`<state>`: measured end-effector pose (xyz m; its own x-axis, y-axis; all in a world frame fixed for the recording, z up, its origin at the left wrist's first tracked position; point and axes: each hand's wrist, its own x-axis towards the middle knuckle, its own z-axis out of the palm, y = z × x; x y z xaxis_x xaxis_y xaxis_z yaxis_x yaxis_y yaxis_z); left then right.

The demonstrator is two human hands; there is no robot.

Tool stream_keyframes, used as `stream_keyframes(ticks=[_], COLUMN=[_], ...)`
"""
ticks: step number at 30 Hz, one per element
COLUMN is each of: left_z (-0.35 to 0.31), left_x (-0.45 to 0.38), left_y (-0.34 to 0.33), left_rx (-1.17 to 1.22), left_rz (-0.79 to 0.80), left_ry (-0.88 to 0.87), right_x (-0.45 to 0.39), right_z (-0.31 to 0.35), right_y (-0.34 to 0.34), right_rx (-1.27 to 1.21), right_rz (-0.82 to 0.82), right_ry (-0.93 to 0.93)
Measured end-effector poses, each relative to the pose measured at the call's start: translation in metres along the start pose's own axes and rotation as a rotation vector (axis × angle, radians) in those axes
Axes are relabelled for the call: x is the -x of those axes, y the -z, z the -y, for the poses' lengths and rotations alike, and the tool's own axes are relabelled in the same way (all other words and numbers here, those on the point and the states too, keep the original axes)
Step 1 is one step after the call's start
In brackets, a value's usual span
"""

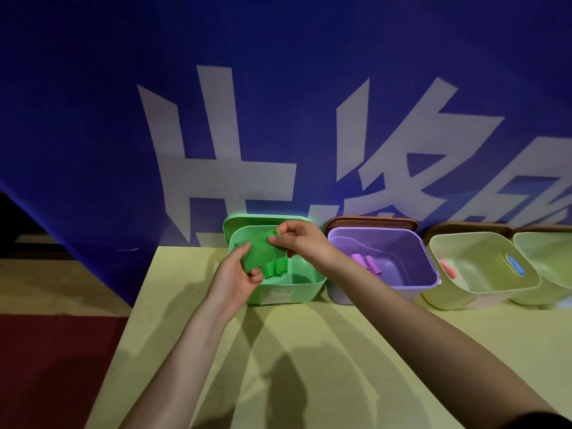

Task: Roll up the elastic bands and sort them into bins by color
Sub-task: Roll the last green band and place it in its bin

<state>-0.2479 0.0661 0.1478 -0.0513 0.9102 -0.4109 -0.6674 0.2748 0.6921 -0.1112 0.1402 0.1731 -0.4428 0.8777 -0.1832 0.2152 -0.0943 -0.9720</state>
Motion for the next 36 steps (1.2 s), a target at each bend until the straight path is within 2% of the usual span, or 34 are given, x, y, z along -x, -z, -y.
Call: stream_keyframes(ticks=[3, 7, 10, 13, 18, 23, 26, 31, 34, 36], left_z=[0.006, 0.01, 0.012, 0.014, 0.021, 0.025, 0.026, 0.024, 0.021, 0.023], left_x=[0.003, 0.008, 0.013, 0.015, 0.013, 0.007, 0.005, 0.002, -0.003, -0.006], left_y=[-0.006, -0.008, -0.009, -0.014, -0.02, -0.02, -0.022, -0.013, -0.005, -0.001], left_rx=[0.017, -0.14, -0.178, -0.104, -0.034, -0.015, 0.003, -0.068, -0.049, -0.056], left_rz=[-0.019, -0.055, -0.012, 0.012, -0.054, -0.075, -0.09, -0.022, -0.063, -0.093], left_ry=[-0.063, -0.194, -0.175, -0.142, -0.144, -0.13, -0.139, -0.145, -0.135, -0.136], right_x=[0.007, 0.016, 0.02, 0.021, 0.022, 0.021, 0.019, 0.02, 0.02, 0.018], right_z=[-0.003, -0.006, -0.007, -0.011, -0.023, -0.032, -0.03, -0.029, -0.028, -0.029], right_y=[0.001, 0.006, 0.011, 0.013, 0.002, -0.008, -0.012, -0.012, -0.011, -0.013], right_rx=[-0.022, -0.06, -0.065, -0.117, -0.25, -0.355, -0.335, -0.345, -0.39, -0.309], right_rz=[-0.061, -0.092, -0.093, -0.106, -0.124, -0.097, -0.119, -0.109, -0.066, -0.107], right_ry=[0.016, 0.048, 0.056, 0.018, -0.086, -0.097, -0.088, -0.098, -0.114, -0.098])
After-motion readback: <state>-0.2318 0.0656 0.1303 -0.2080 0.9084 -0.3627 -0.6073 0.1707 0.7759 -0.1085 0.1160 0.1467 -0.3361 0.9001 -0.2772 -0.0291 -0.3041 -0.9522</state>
